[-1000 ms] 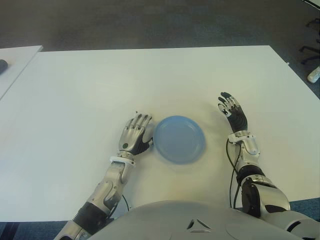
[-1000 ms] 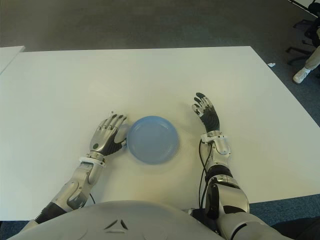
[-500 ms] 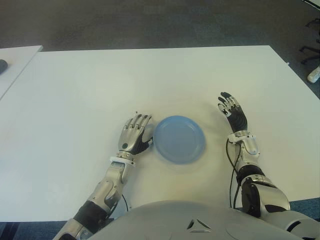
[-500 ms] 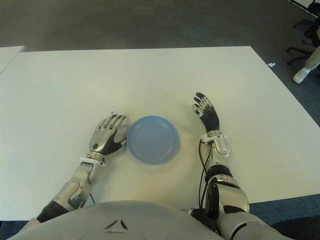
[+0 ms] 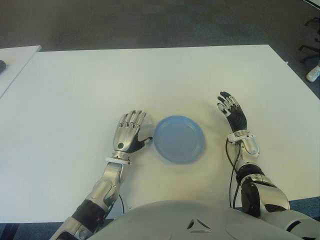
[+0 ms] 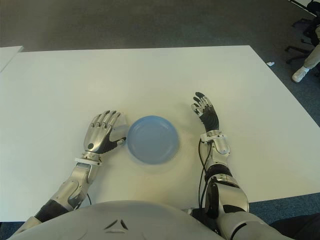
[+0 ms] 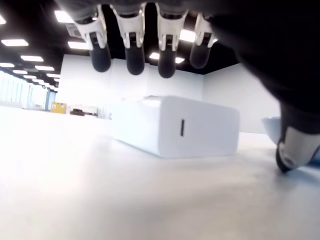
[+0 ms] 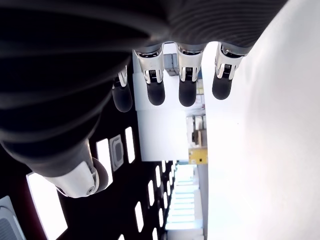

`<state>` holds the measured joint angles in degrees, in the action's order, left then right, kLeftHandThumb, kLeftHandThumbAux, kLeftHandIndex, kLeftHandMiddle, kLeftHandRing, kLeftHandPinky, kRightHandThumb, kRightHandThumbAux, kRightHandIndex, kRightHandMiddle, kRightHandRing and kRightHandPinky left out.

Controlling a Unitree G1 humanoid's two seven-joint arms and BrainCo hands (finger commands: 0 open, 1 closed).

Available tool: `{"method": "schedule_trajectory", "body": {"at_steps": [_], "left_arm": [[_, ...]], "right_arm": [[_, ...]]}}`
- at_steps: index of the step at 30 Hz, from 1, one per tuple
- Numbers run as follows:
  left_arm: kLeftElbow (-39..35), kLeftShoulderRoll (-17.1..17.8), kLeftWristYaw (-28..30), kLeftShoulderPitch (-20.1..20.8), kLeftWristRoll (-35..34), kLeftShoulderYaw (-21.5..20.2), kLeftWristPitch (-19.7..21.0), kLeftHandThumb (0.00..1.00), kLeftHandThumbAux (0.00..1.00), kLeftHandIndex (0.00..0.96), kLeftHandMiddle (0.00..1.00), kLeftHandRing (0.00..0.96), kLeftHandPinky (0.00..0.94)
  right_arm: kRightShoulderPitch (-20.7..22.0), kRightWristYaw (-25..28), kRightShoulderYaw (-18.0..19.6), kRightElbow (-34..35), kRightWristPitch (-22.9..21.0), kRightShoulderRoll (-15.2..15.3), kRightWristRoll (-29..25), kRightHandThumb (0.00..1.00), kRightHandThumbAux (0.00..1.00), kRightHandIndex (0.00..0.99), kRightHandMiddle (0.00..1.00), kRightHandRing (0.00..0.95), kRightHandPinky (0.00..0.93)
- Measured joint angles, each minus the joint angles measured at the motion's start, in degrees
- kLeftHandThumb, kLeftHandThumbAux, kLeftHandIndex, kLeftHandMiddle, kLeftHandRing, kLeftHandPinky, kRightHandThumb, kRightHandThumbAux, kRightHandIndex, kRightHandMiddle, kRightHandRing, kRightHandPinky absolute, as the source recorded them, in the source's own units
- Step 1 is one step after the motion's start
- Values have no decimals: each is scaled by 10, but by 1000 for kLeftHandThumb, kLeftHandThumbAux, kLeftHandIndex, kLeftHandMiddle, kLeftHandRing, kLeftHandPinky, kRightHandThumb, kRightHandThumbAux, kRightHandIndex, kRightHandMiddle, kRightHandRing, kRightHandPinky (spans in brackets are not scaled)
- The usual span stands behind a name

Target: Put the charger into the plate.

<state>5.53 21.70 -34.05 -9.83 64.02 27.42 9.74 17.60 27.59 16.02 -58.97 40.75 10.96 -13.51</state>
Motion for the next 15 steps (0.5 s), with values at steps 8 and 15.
{"method": "schedule_trajectory", "body": {"at_steps": [8, 15], "left_arm": [[-7, 0, -6, -1, 7, 0, 7, 165, 467, 97, 101, 84, 116], [-63, 7, -7, -11, 8, -6, 6, 223, 446, 119, 123, 105, 136]], "right_arm": [[0, 2, 1, 0, 0, 0, 0, 248, 666, 121, 101, 80, 65], [0, 5, 2, 0, 0, 0, -1, 248, 666, 121, 101, 80, 65]]}}
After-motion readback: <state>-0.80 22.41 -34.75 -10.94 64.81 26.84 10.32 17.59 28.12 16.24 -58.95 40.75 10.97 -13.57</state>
